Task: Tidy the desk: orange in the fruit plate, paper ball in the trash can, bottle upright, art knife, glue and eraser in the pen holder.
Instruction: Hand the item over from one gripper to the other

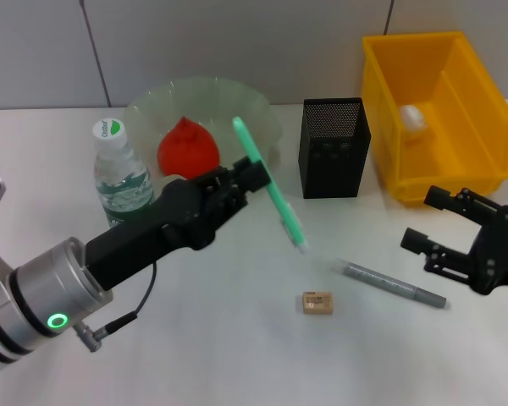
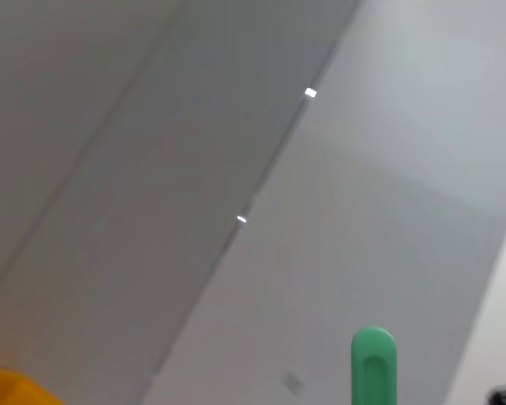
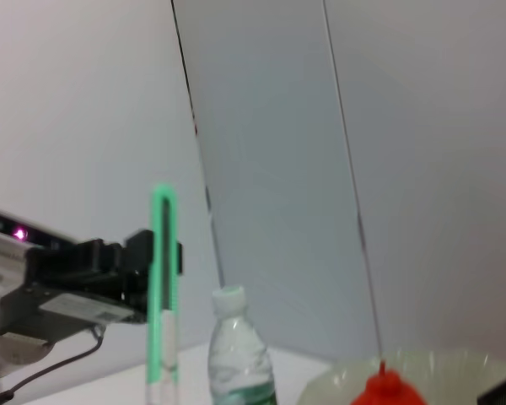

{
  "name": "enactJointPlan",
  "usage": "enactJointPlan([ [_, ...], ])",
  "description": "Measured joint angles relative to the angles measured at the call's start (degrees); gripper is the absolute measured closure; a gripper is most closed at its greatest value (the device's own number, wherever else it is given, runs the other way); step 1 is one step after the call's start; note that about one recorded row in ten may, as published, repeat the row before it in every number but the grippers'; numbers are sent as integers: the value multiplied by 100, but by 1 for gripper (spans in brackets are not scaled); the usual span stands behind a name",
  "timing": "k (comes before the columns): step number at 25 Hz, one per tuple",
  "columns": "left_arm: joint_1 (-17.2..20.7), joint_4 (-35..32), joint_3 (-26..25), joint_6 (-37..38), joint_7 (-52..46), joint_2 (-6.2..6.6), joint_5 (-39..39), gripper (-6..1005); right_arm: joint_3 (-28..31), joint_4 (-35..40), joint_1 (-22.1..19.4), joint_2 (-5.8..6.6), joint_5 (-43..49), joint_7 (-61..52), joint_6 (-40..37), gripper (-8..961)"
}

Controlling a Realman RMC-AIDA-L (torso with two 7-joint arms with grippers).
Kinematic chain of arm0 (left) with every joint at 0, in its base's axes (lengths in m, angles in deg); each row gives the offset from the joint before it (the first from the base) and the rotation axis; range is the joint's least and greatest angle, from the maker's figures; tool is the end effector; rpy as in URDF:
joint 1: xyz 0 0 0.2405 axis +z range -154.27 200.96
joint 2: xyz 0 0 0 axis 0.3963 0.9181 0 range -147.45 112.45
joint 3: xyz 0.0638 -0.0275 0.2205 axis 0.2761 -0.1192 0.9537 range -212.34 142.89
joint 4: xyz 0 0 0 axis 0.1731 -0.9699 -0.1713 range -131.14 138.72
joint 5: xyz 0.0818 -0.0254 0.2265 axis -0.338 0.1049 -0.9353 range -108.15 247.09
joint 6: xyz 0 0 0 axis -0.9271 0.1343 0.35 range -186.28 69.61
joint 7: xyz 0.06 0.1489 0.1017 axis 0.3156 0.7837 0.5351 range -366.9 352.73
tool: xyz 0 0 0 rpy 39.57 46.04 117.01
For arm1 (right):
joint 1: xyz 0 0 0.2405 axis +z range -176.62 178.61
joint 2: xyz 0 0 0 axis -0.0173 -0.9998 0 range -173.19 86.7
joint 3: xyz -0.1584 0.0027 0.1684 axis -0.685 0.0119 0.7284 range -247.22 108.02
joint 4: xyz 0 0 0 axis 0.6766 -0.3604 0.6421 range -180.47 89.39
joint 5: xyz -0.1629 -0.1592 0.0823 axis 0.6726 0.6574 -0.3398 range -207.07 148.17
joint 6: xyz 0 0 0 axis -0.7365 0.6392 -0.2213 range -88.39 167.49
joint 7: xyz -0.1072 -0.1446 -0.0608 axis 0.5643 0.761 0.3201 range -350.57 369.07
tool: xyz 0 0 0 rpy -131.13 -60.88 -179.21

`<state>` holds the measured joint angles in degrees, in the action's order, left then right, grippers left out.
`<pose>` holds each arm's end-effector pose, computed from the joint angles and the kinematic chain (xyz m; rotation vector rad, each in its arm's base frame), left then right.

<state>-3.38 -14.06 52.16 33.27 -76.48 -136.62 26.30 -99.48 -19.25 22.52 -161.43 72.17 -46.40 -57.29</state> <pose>-0.1766 0.3254 -0.0648 -2.4136 -0.8117 -1.5672 0.2781 0.3157 -0.0025 -2.3980 0.4307 1.0255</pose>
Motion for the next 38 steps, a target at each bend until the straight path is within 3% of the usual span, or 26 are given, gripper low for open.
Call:
enactJointPlan([
  [3, 1, 128, 51, -10, -3, -5, 164, 778, 80, -466, -25, -67, -133, 676, -12, 178],
  [5, -9, 437, 473, -16, -30, -6, 1013, 777, 108, -824, 13, -78, -193, 1003, -39, 178],
  [9, 53, 496, 726, -48, -105, -6, 1448, 775, 168, -1439, 77, -103, -296, 1530, -22, 178],
  [18, 161, 526, 689, -278, -951, -5, 1579, 770, 456, -2585, 306, -143, -375, 2687, 266, 178],
  [28, 175, 586, 675, -687, -1915, -5, 1720, 765, 458, -3071, 404, -161, -375, 3366, 321, 178],
  [38, 145, 569, 711, -729, -2139, -5, 1743, 760, 474, -3603, 553, -170, -381, 3946, 494, 178],
])
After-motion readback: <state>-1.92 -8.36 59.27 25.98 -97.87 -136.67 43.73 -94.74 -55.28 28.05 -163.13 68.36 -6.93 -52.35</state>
